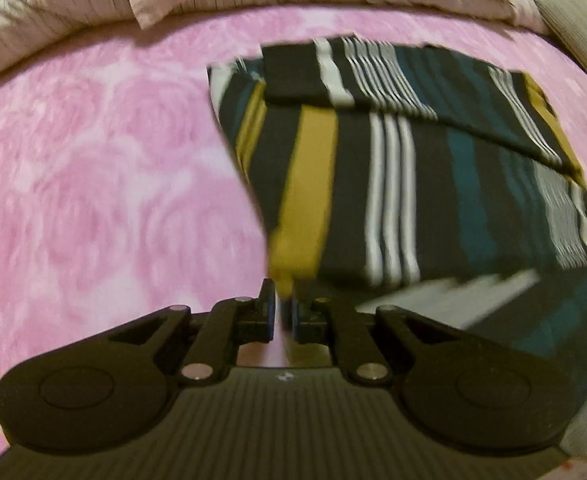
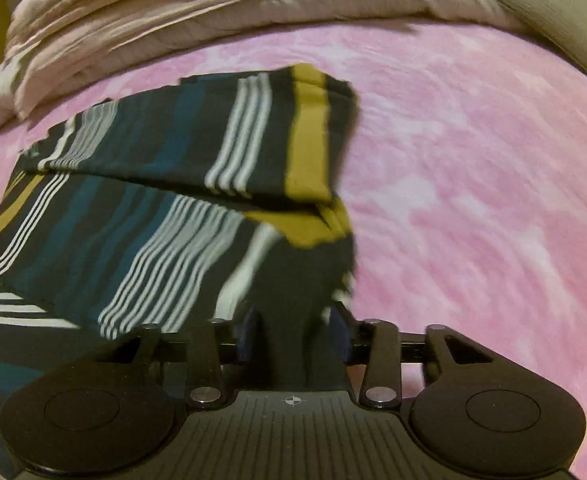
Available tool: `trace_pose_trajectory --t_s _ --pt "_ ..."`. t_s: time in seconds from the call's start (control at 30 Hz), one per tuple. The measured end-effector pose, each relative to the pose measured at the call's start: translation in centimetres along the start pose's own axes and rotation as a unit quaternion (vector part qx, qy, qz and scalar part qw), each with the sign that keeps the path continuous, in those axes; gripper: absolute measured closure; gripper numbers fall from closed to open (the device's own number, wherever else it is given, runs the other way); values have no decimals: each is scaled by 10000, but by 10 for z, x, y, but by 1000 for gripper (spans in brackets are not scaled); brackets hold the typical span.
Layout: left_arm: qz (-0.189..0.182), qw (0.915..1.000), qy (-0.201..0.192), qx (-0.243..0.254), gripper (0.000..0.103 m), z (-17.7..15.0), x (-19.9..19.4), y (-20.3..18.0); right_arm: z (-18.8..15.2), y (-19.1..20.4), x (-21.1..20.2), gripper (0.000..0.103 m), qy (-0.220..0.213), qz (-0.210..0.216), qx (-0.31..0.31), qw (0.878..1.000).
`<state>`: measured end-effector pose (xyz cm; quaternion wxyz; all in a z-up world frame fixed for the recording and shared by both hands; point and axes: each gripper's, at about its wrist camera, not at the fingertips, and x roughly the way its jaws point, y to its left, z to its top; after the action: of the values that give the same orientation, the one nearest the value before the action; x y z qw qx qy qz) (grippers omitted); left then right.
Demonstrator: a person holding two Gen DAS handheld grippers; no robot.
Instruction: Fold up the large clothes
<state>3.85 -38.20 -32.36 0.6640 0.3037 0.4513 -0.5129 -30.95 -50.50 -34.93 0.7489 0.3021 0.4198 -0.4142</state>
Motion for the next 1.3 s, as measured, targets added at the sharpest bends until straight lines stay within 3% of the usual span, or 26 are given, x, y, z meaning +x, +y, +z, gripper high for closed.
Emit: trace_pose_trajectory --t_s 0.17,0.33,0.37,0.47,0.63,0.77,0.87,0.97,1.03,1.07,1.1,1.23,1.3 --pt "-164 9998 66 -67 97 -33 -31 -9 -12 -3 -27 53 -140 -29 295 9995" --pt "-98 9997 80 -216 97 -49 -37 -16 5 -10 -5 53 -406 -63 300 9987" --pt "-72 9997 77 -232 97 -50 -37 -18 8 -13 3 58 -419 -68 340 9985" --pt "-14 9997 131 -229 97 -52 -36 -29 19 -15 22 103 -337 -114 237 9991" --pt "54 9997 118 -195 97 -48 -36 -51 32 -26 16 103 -692 -107 -114 9975" --pt "56 9998 152 -154 97 -46 -30 -67 31 -39 29 103 -732 -124 -248 9969" --pt "70 9998 187 -97 97 -47 -30 -80 27 -57 39 103 -489 -44 76 9988" --pt "96 9998 171 -61 97 -48 -35 -89 29 -63 22 103 -725 211 140 9971" --pt "114 9997 181 -82 97 -50 -38 -94 31 -60 14 91 -766 534 116 9956" --pt "123 9997 178 -106 97 -51 -39 -96 31 -57 14 66 -743 643 15 9952" --pt "124 9997 170 -127 97 -51 -40 -98 34 -52 16 56 -696 706 -112 9950" --pt "140 9997 130 -172 97 -54 -44 -105 33 -41 37 57 -424 762 -554 9946" --pt "157 9996 132 -213 97 -56 -46 -108 32 -39 44 88 -329 654 -730 9946"
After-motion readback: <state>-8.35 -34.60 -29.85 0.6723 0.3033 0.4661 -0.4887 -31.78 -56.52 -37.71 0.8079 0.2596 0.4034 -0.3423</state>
